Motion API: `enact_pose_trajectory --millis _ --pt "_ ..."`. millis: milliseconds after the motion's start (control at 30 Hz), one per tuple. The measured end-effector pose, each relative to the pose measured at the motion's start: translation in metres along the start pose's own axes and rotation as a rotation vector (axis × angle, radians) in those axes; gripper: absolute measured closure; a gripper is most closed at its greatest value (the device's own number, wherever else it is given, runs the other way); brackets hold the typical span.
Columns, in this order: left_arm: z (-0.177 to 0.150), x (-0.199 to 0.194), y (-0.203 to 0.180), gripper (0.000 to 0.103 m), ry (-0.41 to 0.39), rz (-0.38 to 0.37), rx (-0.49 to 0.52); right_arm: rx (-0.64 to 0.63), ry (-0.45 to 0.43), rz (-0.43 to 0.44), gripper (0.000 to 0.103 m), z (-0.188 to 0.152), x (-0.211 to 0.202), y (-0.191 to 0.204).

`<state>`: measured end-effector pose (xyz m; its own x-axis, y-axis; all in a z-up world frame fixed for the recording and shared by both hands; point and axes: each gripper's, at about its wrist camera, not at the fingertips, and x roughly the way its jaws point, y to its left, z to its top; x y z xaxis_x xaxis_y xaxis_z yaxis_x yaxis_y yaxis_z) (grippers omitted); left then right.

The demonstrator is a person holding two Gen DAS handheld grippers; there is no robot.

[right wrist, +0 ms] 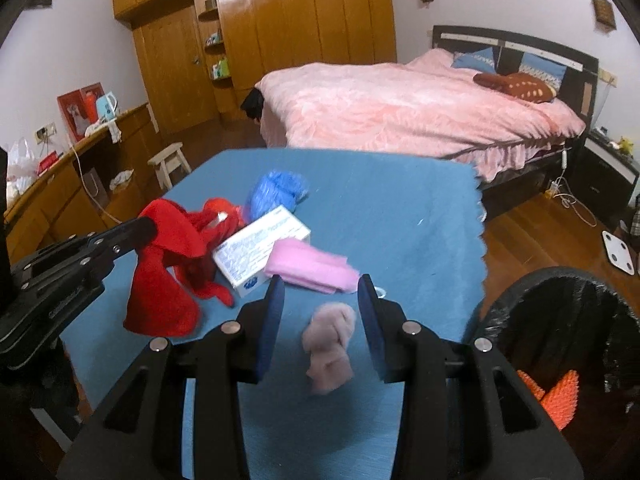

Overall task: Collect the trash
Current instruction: 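Lift the red glove with the left tool and the pink sock with the right tool, then carry the glove and sock over the trash bin and open both tools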

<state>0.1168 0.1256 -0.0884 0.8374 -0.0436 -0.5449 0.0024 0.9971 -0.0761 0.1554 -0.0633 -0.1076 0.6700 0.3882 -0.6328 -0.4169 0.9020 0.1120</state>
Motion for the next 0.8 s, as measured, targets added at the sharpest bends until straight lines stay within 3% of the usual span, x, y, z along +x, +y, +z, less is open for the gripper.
enact_pose_trajectory --millis 200,367,567,800 --pt "0.008 -0.016 -0.020 0.099 -0.043 -0.045 0.032 0.011 -0.015 -0.015 0.069 0.001 -0.012 -0.012" --pt "-0.005 -0.005 -0.026 0.099 0.002 -0.045 0.048 0.029 0.031 -0.019 0.069 -0.014 0.003 -0.015" --pt "-0.031 0.014 -0.004 0.099 0.082 0.009 0.006 0.032 0.100 -0.026 0.055 -0.032 0.035 -0.010" --pt "-0.043 0.024 0.014 0.099 0.106 0.050 0.002 0.036 0.147 -0.042 0.042 -0.042 0.063 -0.004"
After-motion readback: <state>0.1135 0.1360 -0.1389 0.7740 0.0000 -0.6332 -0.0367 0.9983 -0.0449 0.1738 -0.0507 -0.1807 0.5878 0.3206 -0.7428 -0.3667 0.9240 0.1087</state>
